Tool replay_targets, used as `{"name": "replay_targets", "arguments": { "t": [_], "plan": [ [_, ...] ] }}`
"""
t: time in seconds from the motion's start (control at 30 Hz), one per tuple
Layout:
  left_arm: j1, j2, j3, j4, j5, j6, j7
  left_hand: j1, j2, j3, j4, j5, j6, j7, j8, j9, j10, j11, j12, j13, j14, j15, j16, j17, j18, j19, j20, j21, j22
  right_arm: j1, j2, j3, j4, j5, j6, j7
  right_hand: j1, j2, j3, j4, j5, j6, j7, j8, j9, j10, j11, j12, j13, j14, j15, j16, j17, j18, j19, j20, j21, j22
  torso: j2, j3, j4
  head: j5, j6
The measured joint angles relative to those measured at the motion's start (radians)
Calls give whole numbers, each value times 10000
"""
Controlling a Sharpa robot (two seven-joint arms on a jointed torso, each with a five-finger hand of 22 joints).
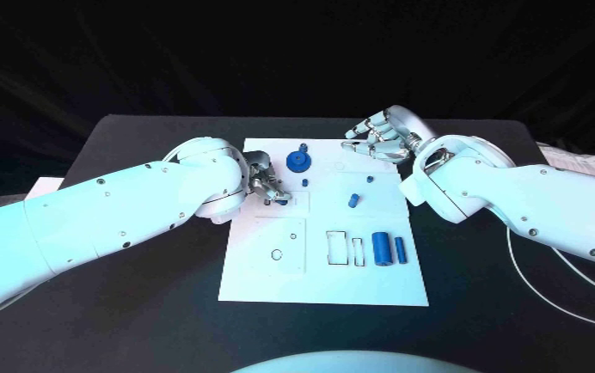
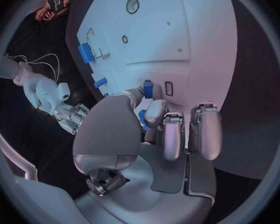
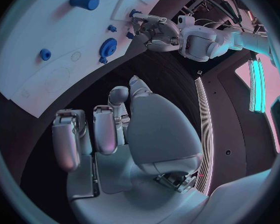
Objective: Assemble the parts on the task board
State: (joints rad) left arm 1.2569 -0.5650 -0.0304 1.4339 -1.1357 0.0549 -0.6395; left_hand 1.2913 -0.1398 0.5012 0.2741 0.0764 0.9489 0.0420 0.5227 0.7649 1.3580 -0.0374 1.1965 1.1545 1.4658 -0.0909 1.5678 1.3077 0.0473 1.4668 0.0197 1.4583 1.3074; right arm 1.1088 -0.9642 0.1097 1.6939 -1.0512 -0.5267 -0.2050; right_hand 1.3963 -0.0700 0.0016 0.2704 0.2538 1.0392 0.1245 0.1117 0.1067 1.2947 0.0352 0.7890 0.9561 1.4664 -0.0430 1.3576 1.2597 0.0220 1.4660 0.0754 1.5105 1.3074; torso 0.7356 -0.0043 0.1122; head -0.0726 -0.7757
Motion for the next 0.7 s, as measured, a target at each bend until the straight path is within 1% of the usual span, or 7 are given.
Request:
{"name": "replay_targets", "arguments": {
  "t": [0.13,0.2,0.47,0.57,0.7],
  "plan": [
    [-16,-15,-2,36,-121,-41,13,0,0,1,-1,-1,3,-1,-3,-3,1,0,0,0,0,0,0,0,0,0,0,0,0,-3,8,-5,-3,-7,18,0,-2,2,0,0,0,0,0,0,0,0,0,0,0,0,0,0,0,1,0,0,0,-1,1,8,-1,-3,-1],
    [-21,-27,-2,54,-172,-52,25,-1,-1,1,-1,-20,4,-2,14,-10,1,0,26,12,0,0,0,-1,0,0,0,0,0,-3,12,-5,-3,-10,25,0,-54,54,0,0,0,0,0,0,0,0,0,0,0,0,0,0,0,1,0,0,0,-1,2,7,-1,-11,-1],
    [-25,-47,-2,103,-278,-67,56,-28,-27,2,-2,-41,15,-10,40,10,36,33,43,34,0,0,0,-1,0,0,1,45,0,-6,15,-8,-3,-16,44,0,-54,54,0,0,0,0,0,0,-1,1,1,0,1,0,0,0,1,0,0,0,0,-1,14,8,5,-27,-15],
    [-25,-47,0,110,-319,-28,56,-74,-74,57,-57,-46,15,-10,40,22,36,33,43,33,0,0,0,-1,0,0,0,46,-1,-6,15,-10,-3,-18,55,0,-54,54,0,0,0,0,0,0,-1,1,1,0,1,0,0,0,1,1,0,0,0,-2,15,8,4,-16,-23],
    [-19,-47,11,111,-356,105,56,-74,-73,62,-62,-47,16,-10,39,36,36,34,43,33,0,0,0,-2,0,0,0,46,0,-6,14,-10,-2,-21,68,-3,-54,54,-3,3,0,0,0,0,3,2,1,0,1,0,0,0,1,1,0,0,-6,-2,15,6,5,-25,-51]
  ]
}}
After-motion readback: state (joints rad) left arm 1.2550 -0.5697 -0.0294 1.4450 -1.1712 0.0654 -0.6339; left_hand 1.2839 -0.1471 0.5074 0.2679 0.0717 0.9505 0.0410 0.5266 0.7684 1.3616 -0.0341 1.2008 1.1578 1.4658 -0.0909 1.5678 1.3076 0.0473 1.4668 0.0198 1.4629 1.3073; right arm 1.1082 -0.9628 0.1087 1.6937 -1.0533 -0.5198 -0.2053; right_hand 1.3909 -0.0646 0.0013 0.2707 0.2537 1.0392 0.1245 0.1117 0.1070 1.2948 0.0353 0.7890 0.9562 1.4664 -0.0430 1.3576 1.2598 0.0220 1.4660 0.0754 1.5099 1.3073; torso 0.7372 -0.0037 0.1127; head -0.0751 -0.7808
